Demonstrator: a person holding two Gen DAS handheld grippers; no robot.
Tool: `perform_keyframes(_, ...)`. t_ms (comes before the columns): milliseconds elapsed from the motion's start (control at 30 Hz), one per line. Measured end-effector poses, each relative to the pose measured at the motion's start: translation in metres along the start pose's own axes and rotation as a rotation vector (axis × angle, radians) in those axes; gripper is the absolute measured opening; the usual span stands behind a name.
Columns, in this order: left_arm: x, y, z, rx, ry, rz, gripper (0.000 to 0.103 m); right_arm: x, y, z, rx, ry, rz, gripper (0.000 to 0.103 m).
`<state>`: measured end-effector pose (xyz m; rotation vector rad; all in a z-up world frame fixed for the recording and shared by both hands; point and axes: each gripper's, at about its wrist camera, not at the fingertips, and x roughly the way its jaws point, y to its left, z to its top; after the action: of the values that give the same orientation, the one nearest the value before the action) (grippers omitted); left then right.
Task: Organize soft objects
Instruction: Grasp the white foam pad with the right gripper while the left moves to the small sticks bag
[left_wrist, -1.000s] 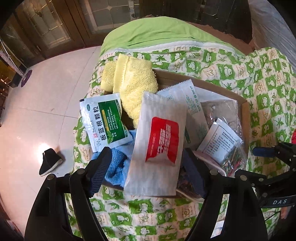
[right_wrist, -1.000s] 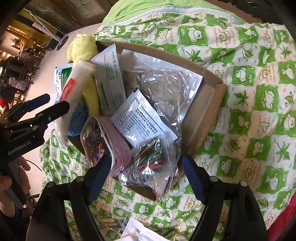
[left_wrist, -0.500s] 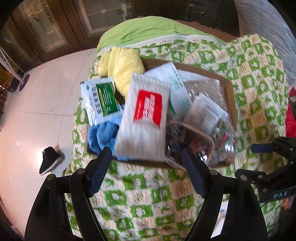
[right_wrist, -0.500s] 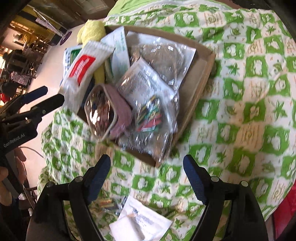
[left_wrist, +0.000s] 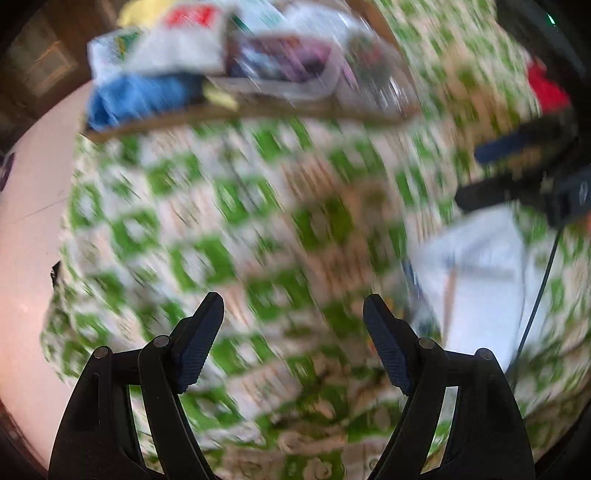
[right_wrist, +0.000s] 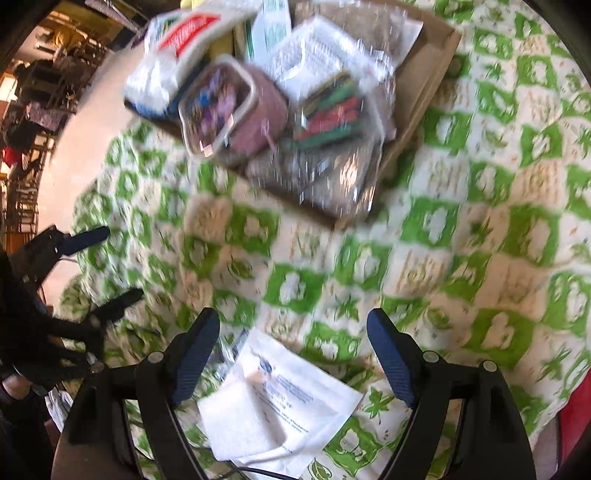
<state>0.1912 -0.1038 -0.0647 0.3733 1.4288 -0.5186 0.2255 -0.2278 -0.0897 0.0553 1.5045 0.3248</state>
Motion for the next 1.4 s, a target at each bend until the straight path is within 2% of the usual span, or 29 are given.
perform_keyframes(100, 0.011, -0.02, -0.013, 0.064, 0.04, -0.03, 0.079, 0.015, 0.007, -0.01, -0.029, 0.079, -0.006, 0.082)
perform_keyframes(167, 0.014, -0.029, -0.016, 0.093, 0.052, -0.037, 0.079, 0.019, 0.011, -0.015, -0.045, 0.102, -0.025, 0.082)
perform_keyframes(367, 0.003, -0.016, -0.002, 0.053, 0.045, -0.057, 0.079, 0.021, 0.025, -0.02, -0.062, 0.096, -0.028, 0.082)
perform_keyframes(433, 0.0, -0.017, -0.001, 0.066, 0.043, -0.064, 0.079, 0.019, 0.025, -0.023, -0.066, 0.098, -0.025, 0.082)
perform_keyframes(667, 0.017, -0.066, -0.014, 0.211, 0.051, -0.089, 0.079, 0.015, 0.028, -0.028, -0.07, 0.11, -0.028, 0.082)
perform_keyframes(933, 0.059, -0.096, -0.012, 0.231, 0.092, -0.079, 0.078, 0.017, 0.018, -0.028, -0.057, 0.113, -0.03, 0.082)
perform_keyframes(1000, 0.054, -0.092, -0.013, 0.217, 0.073, -0.088, 0.064, 0.017, 0.019, -0.029, -0.062, 0.111, -0.032, 0.082)
perform_keyframes(1033, 0.052, -0.086, -0.015, 0.204, 0.071, -0.085, 0.05, 0.015, 0.02, -0.031, -0.068, 0.111, -0.033, 0.082)
perform_keyframes(1067, 0.049, -0.075, -0.016, 0.185, 0.079, -0.097, 0.046, 0.012, 0.023, -0.033, -0.077, 0.109, -0.033, 0.082)
perform_keyframes(1133, 0.044, -0.051, -0.013, 0.12, 0.08, -0.107, 0.041, 0.006, 0.034, -0.038, -0.106, 0.103, -0.029, 0.082)
perform_keyframes(1267, 0.04, -0.008, -0.01, -0.002, 0.074, -0.075, 0.041, 0.004, 0.064, -0.048, -0.208, 0.119, -0.003, 0.082)
perform_keyframes(1400, 0.044, 0.009, -0.016, -0.061, 0.074, -0.101, 0.041, 0.016, 0.09, -0.057, -0.299, 0.15, -0.011, 0.082)
